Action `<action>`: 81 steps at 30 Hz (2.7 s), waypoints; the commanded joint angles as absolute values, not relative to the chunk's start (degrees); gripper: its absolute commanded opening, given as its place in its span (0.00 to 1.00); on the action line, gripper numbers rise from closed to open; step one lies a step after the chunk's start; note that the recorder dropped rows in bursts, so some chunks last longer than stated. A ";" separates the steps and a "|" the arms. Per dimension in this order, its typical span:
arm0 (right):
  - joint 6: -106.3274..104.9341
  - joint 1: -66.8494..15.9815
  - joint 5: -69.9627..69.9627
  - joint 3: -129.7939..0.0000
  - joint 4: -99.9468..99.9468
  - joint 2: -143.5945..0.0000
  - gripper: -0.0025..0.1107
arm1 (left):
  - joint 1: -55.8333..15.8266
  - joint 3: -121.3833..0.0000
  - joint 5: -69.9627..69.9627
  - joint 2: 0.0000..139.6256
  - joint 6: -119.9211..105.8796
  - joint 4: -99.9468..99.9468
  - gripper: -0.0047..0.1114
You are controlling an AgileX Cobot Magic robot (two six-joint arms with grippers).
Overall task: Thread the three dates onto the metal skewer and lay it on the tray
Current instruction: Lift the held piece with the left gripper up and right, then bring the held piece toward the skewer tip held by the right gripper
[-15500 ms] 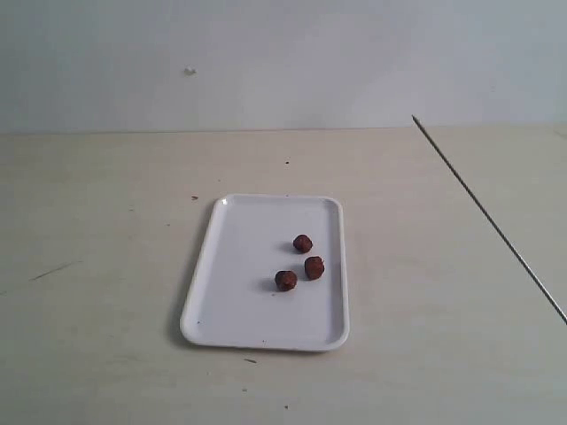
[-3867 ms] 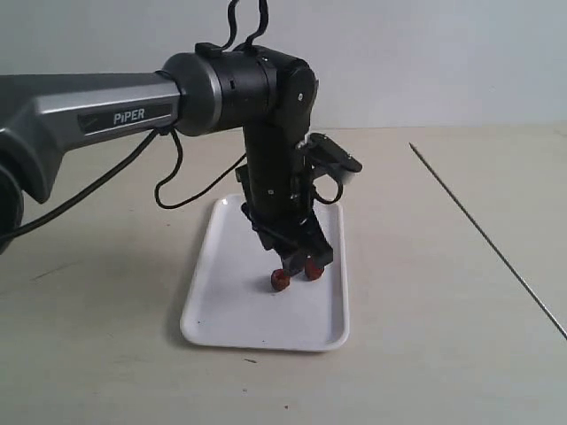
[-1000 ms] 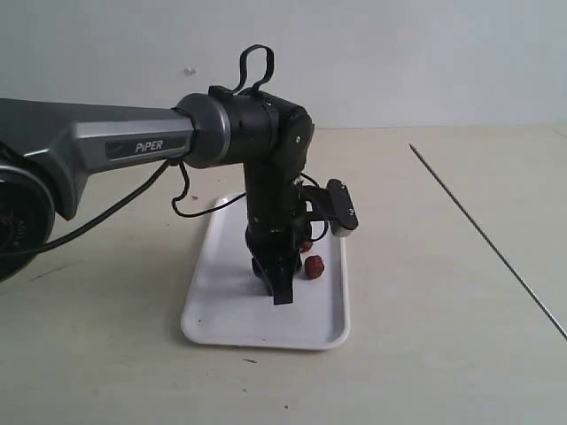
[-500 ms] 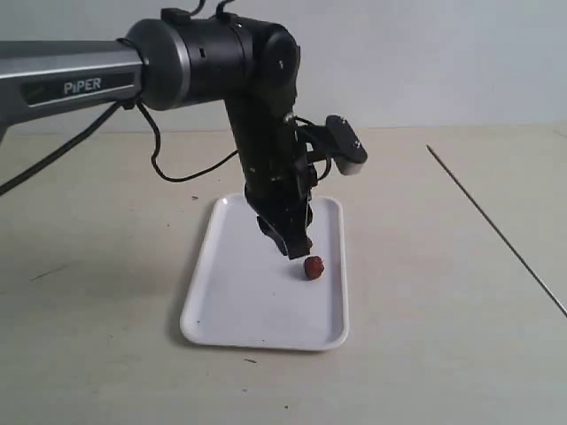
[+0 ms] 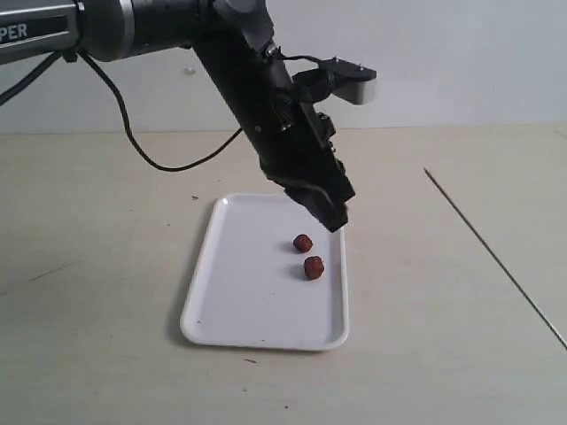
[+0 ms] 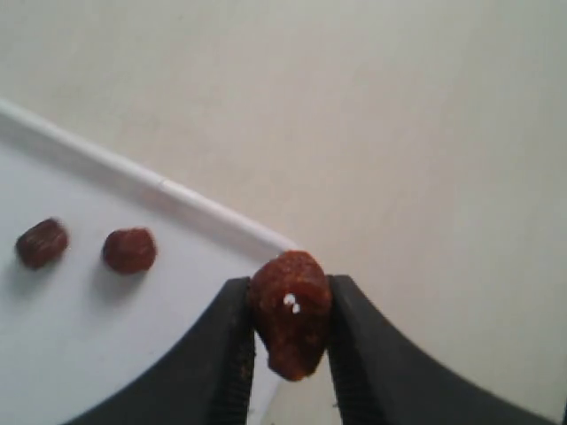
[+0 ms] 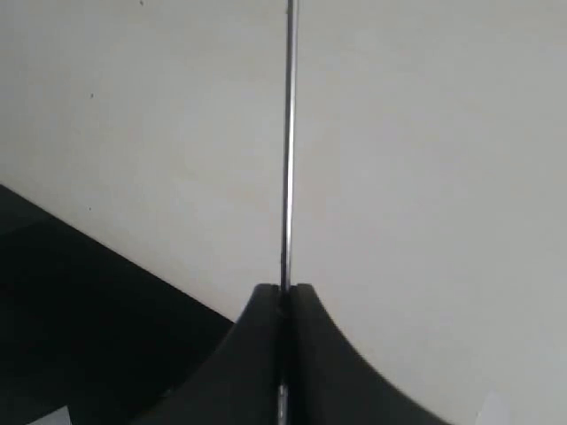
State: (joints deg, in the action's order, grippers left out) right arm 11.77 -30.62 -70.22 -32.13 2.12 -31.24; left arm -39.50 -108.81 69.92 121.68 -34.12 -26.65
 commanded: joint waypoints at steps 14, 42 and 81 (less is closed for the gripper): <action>8.62 -30.64 -69.96 -30.00 6.43 -37.58 0.02 | -31.28 -106.00 69.96 119.62 -37.93 -48.68 0.29; 7.32 -30.64 -57.61 -36.86 -14.14 -60.07 0.02 | -23.39 -90.20 69.96 118.47 -37.94 -58.97 0.29; -7.77 -30.64 -58.42 -36.86 5.23 -60.07 0.02 | -23.96 -82.53 69.96 115.04 -37.55 -62.72 0.29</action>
